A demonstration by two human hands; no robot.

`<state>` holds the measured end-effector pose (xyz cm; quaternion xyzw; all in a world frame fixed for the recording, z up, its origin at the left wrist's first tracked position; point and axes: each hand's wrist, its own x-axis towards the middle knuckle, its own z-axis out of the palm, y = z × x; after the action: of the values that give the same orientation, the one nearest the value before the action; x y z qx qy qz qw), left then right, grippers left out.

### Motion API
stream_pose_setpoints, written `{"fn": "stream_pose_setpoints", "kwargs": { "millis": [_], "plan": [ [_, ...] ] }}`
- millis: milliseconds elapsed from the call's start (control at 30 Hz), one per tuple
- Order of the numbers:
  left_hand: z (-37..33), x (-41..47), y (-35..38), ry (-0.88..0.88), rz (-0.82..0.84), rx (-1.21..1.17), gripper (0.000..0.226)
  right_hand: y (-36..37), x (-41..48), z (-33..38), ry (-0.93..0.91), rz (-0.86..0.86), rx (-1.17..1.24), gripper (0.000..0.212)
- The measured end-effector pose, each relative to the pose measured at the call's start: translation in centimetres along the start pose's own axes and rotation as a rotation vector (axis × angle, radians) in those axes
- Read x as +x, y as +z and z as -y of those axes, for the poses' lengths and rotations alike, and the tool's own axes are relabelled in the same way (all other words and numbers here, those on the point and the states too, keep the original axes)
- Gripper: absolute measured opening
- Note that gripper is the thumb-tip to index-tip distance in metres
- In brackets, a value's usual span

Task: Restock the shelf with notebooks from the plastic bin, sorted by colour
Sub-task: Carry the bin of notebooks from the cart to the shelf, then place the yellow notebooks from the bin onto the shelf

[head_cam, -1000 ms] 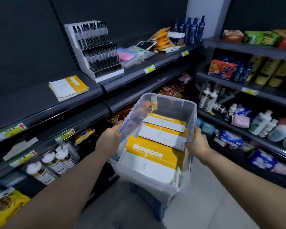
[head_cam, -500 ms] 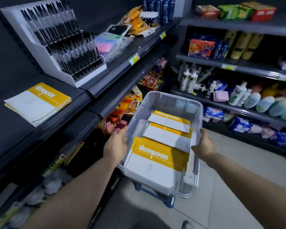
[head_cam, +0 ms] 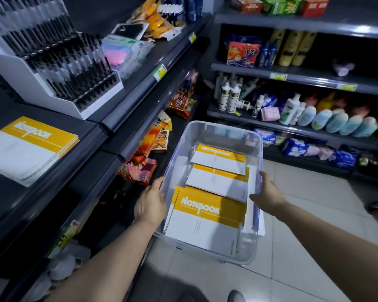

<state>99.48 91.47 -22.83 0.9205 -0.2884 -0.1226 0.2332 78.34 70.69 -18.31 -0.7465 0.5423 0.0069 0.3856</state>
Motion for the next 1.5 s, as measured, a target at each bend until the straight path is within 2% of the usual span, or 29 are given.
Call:
{"fn": "stream_pose_setpoints", "kwargs": {
  "millis": [167,433,667,867,1133,1367,1500],
  "plan": [
    [-0.2,-0.1,-0.3,-0.018,0.032,-0.028,0.053,0.3,-0.1,0.2,-0.003,-0.014,-0.068,0.078],
    [-2.6,0.4,1.3,0.015,-0.065,-0.198,0.052,-1.0,0.5,0.3,0.035,-0.096,-0.017,0.068],
    [-2.2,0.9,0.9,0.055,0.004,-0.025,0.05,-1.1,1.0,0.0,0.033,-0.087,-0.021,0.073],
    [-2.0,1.0,0.3,0.061,0.03,0.034,0.052,-1.3,1.1,-0.7,0.021,-0.057,-0.086,0.079],
    [-2.3,1.2,-0.1,0.062,0.052,0.088,0.052,-1.3,1.3,-0.9,-0.011,-0.098,-0.144,0.068],
    [-4.2,2.2,-1.0,0.164,-0.044,0.119,0.046,-0.6,1.3,-1.1,-0.2,-0.185,-0.481,0.058],
    [-5.8,2.7,-0.7,0.309,0.049,0.111,0.035,-0.4,1.2,-0.9,-0.38,-0.157,-0.63,0.049]
  ]
}}
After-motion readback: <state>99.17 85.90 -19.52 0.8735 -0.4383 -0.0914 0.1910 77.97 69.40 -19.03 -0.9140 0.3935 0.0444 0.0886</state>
